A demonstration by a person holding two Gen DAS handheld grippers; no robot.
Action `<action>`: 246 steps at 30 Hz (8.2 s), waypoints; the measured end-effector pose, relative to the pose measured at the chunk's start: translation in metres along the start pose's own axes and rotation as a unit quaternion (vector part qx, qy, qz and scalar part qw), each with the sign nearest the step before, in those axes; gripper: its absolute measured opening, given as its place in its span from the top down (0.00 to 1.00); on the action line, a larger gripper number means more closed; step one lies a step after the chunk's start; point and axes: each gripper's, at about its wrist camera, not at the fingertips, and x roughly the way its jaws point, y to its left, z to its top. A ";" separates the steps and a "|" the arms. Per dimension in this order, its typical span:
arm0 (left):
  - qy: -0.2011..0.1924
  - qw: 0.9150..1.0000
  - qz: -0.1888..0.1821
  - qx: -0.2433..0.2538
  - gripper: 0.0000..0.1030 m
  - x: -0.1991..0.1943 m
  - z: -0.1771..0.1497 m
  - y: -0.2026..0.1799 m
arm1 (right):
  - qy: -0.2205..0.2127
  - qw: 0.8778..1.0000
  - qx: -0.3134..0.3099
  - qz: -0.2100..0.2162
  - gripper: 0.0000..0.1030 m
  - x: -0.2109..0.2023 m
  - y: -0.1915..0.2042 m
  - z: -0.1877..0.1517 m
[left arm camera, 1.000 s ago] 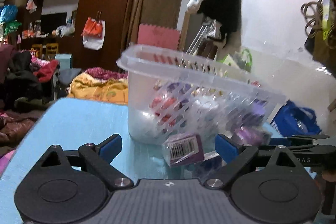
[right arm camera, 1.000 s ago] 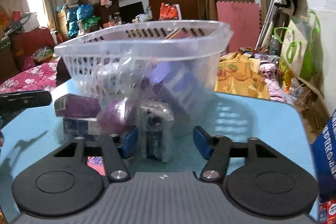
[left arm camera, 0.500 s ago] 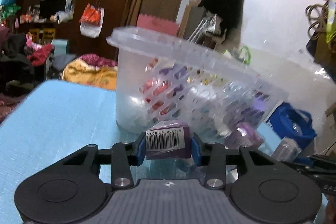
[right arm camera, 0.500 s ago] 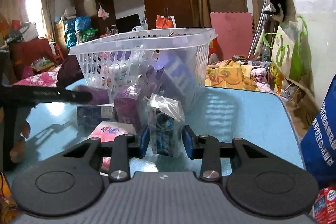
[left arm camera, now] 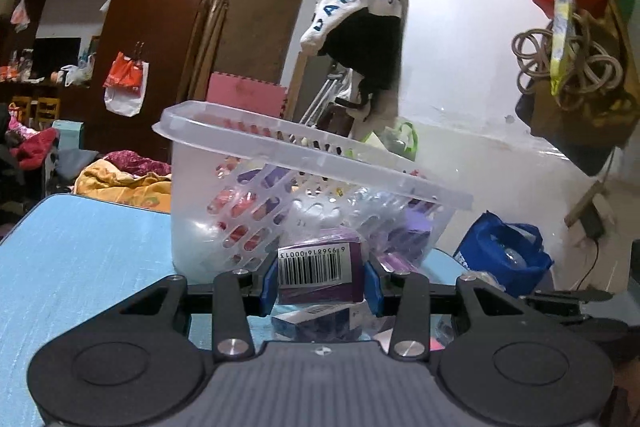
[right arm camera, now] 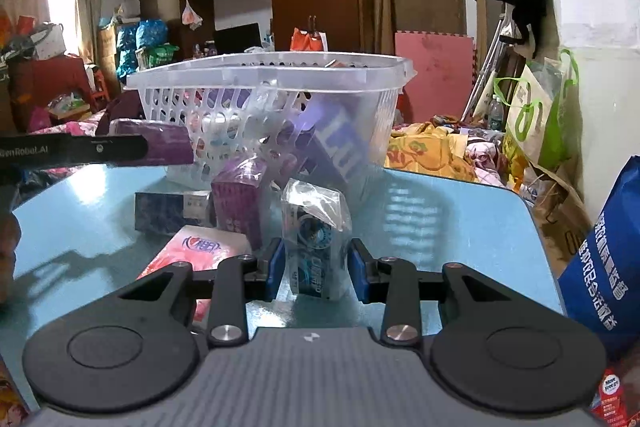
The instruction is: Organize objects
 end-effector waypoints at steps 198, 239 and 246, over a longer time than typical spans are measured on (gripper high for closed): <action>0.054 0.989 0.137 -0.012 0.39 0.075 0.148 0.004 | -0.039 0.998 -0.039 0.000 0.24 0.051 0.022 0.158; 0.068 0.991 0.108 0.048 0.02 0.007 0.134 -0.011 | 0.005 0.999 0.020 -0.049 0.00 -0.020 0.001 0.139; 0.086 0.987 0.124 0.054 0.02 0.015 0.120 -0.024 | 0.001 0.997 0.070 -0.027 0.00 -0.023 -0.019 0.126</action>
